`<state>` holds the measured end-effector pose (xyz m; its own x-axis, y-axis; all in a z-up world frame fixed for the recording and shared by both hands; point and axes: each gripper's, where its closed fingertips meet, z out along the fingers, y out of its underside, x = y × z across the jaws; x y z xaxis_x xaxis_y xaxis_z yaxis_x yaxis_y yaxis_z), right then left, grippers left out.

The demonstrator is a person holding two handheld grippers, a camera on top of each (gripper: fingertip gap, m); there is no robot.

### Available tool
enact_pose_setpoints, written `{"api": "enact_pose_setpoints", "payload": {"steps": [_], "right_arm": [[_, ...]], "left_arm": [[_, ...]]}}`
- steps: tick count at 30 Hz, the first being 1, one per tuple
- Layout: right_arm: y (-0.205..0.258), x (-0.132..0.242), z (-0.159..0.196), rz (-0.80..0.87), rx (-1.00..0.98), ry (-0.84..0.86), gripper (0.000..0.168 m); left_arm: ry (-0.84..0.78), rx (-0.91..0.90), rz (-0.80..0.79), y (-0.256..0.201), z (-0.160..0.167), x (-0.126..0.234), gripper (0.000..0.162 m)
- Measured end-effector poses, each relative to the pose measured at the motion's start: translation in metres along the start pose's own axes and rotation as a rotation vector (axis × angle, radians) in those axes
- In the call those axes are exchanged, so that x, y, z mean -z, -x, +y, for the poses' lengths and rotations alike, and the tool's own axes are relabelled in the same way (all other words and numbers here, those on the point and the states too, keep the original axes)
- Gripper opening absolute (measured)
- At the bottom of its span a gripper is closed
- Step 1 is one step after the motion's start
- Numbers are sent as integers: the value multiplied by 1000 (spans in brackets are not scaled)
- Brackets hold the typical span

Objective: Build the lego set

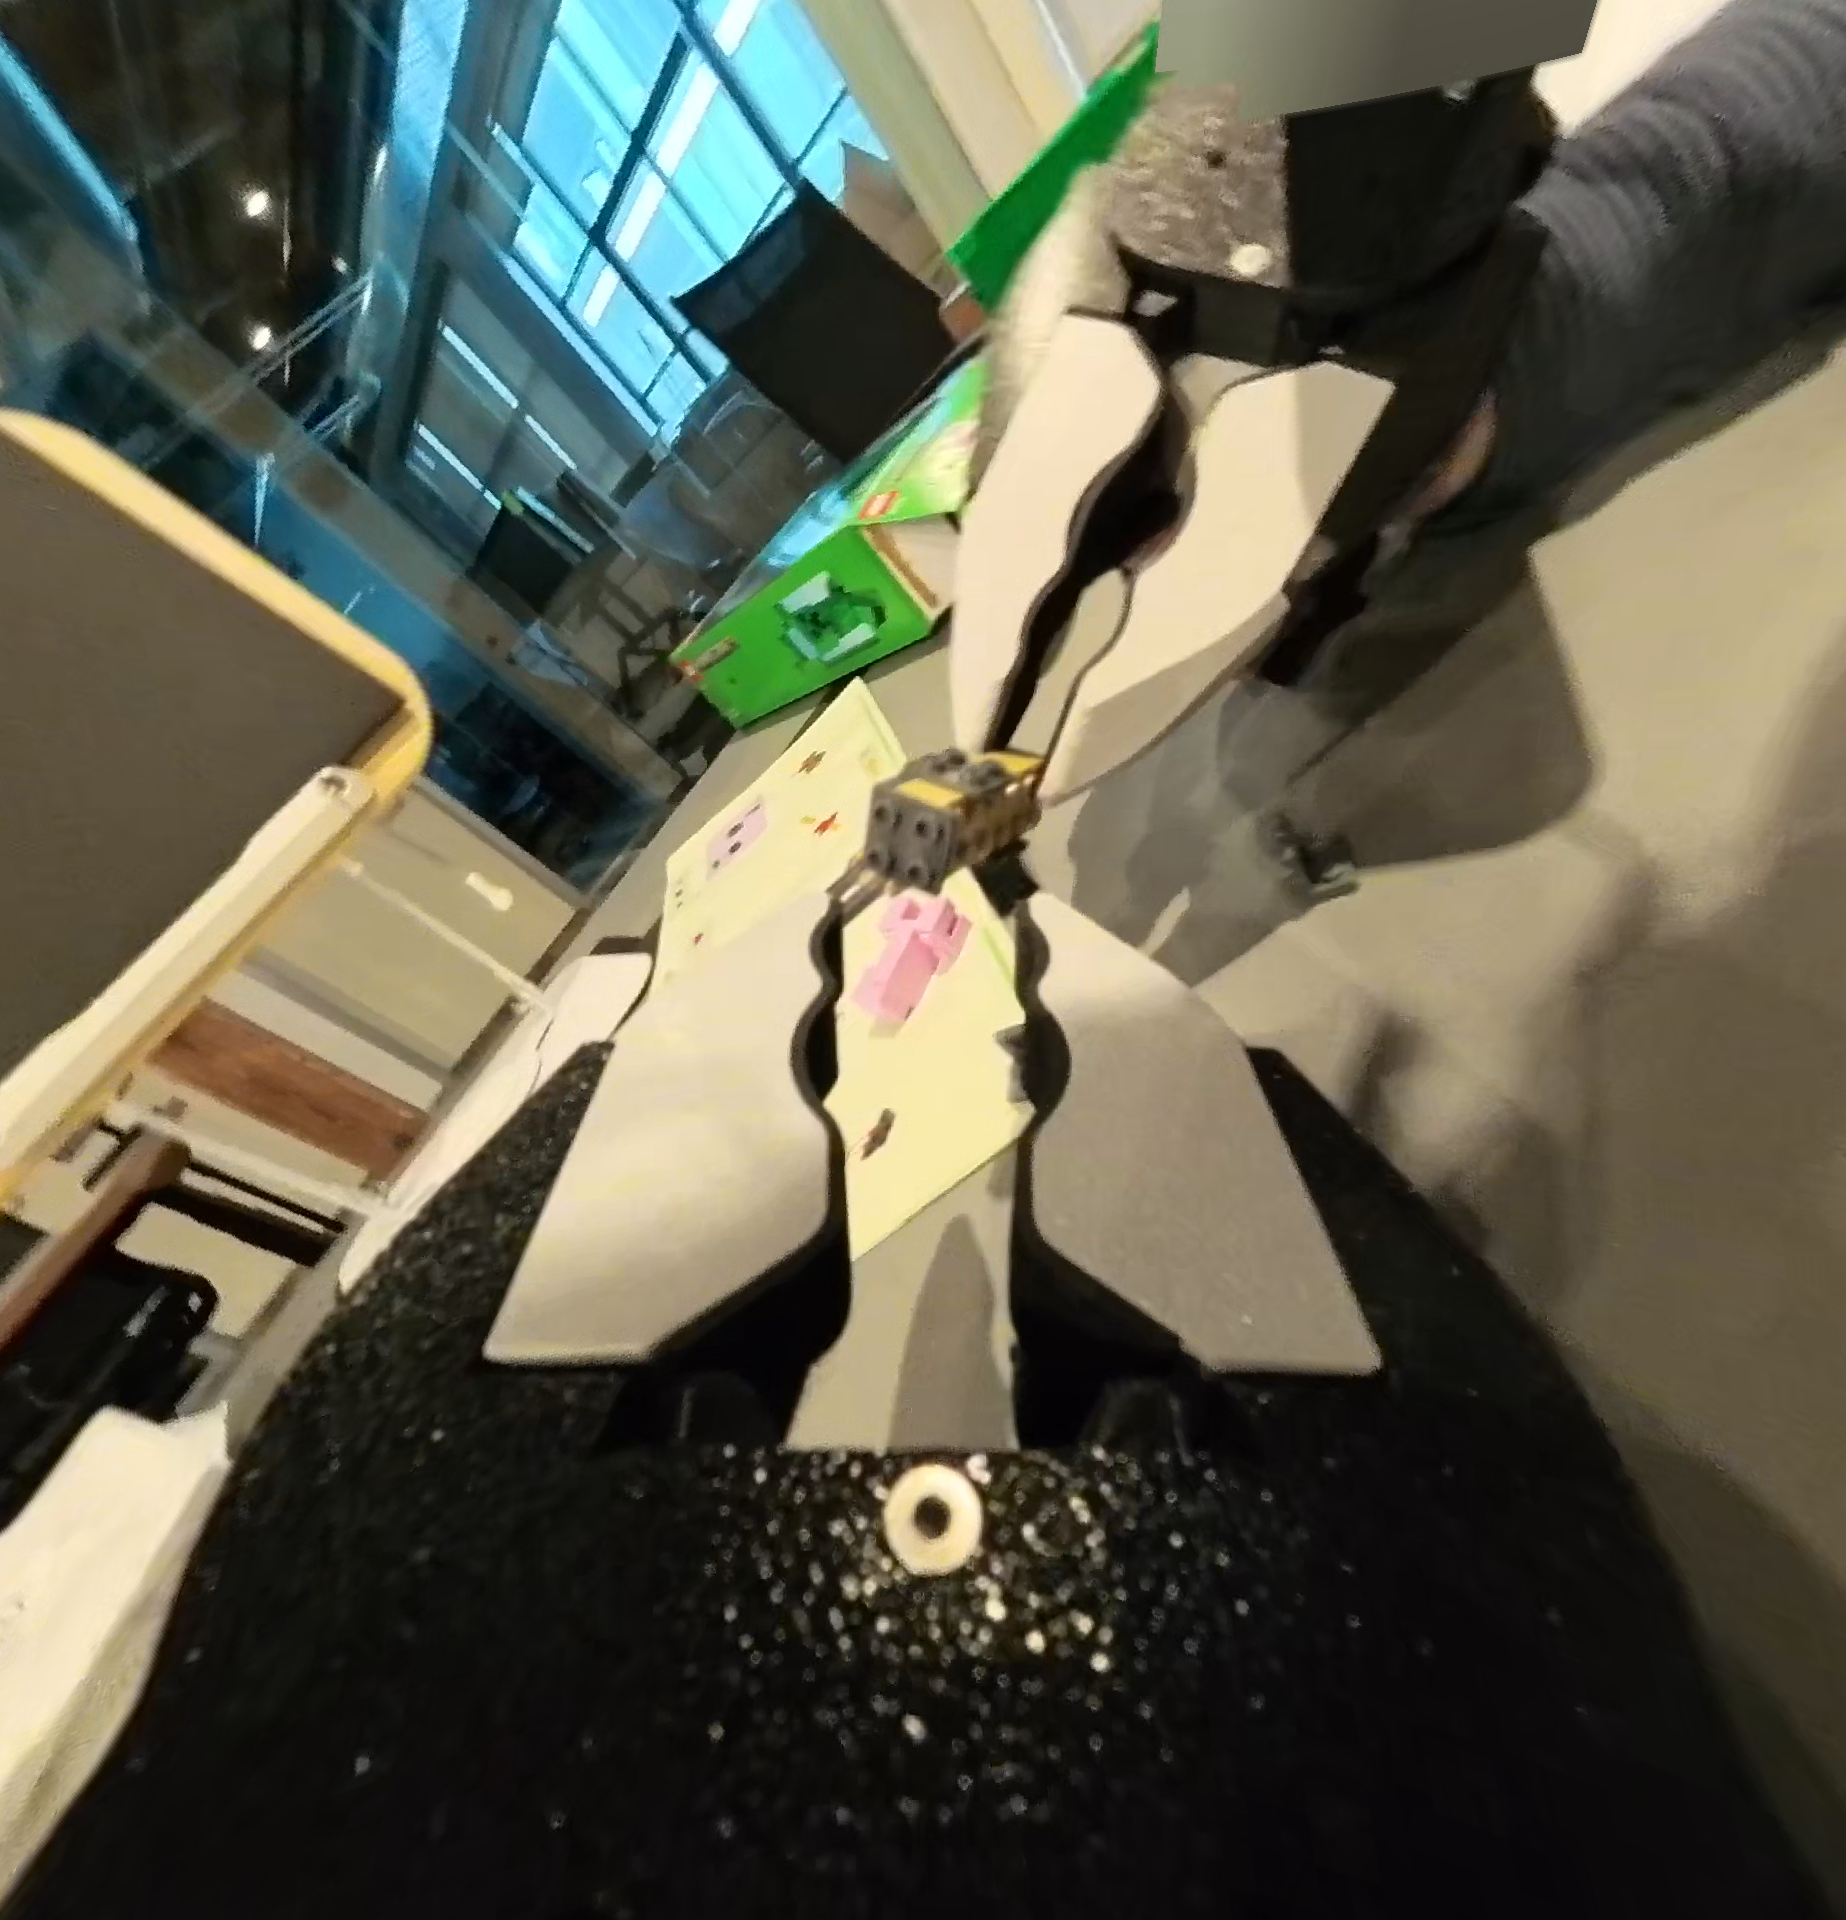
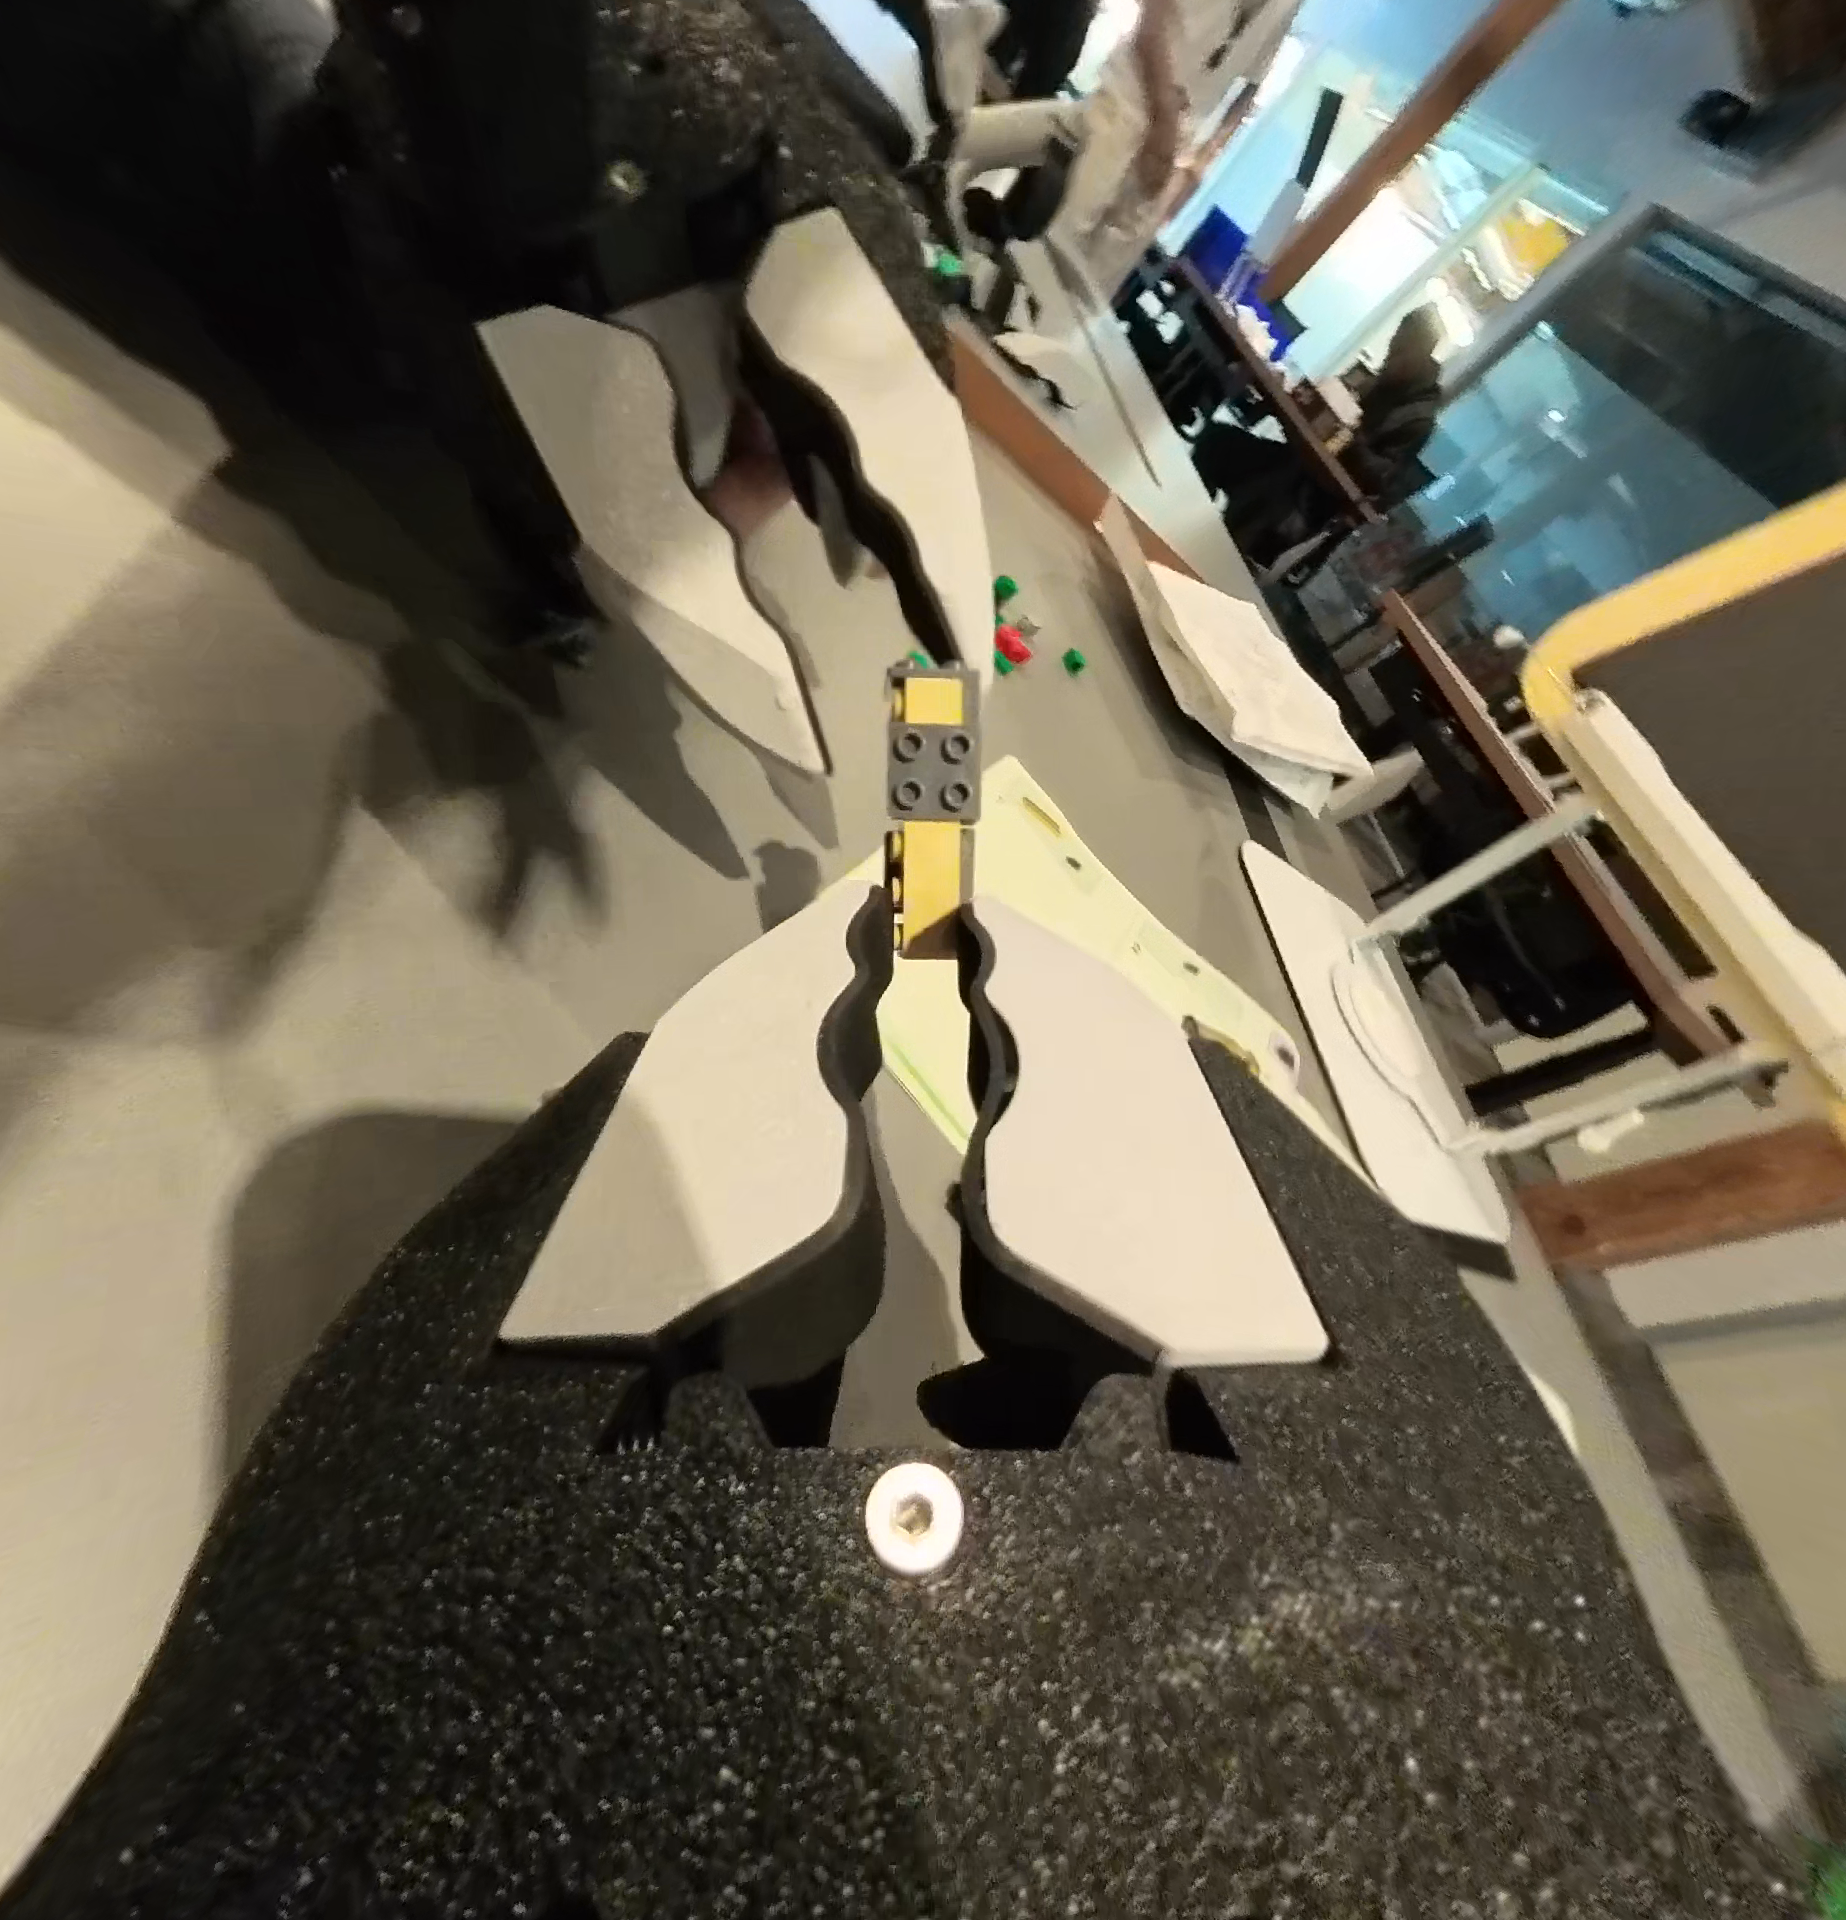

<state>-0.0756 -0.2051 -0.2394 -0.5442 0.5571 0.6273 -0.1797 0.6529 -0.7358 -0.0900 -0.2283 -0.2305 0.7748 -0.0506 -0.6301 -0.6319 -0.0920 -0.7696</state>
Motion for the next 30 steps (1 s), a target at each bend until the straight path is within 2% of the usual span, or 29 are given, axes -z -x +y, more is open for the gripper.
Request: {"api": "enact_pose_setpoints", "payload": {"steps": [10,18,22,25,30], "right_arm": [[-9,3,12,52,-92,14,11],[-13,21,15,49,-159,-17,11],[-20,24,12,80,-182,-51,11],[-25,22,8,157,-87,-38,11],[-21,17,6,262,243,68,11]], "left_arm": [[-16,125,-107,27,5,10,27],[37,265,-73,27,14,13,26],[-4,387,-41,30,9,17,24],[-62,538,15,27,-1,16,29],[-88,775,120,12,-16,1,47]]}}
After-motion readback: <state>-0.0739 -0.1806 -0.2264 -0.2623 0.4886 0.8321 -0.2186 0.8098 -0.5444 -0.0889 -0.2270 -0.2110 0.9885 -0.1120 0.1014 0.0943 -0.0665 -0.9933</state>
